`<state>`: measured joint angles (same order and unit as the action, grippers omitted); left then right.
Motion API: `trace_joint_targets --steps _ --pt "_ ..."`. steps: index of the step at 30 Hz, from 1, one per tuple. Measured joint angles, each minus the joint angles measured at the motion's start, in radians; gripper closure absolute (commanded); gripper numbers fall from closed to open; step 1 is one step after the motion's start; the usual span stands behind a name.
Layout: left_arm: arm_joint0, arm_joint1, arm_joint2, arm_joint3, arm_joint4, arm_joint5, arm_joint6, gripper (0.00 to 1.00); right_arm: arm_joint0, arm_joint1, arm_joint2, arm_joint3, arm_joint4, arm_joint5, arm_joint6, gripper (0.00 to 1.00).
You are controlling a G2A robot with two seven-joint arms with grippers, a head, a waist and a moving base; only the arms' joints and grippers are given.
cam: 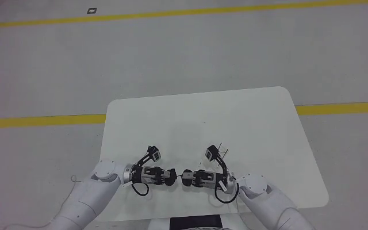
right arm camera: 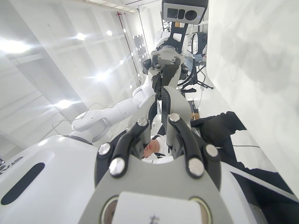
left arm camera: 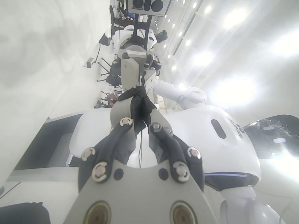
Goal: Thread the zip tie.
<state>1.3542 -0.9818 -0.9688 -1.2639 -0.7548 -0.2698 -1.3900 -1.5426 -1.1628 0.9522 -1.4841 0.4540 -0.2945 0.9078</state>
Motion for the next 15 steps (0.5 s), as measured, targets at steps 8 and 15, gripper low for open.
trace_joint_targets --steps 8,15 --pt "0.000 0.000 0.000 0.000 0.000 0.000 0.000 1.00 0.010 -0.001 -0.015 0.006 -0.002 0.007 -0.001 0.88" --pt "0.000 0.000 0.000 0.000 0.000 0.000 0.000 1.00 0.018 -0.002 -0.026 0.013 0.001 0.009 -0.005 0.87"
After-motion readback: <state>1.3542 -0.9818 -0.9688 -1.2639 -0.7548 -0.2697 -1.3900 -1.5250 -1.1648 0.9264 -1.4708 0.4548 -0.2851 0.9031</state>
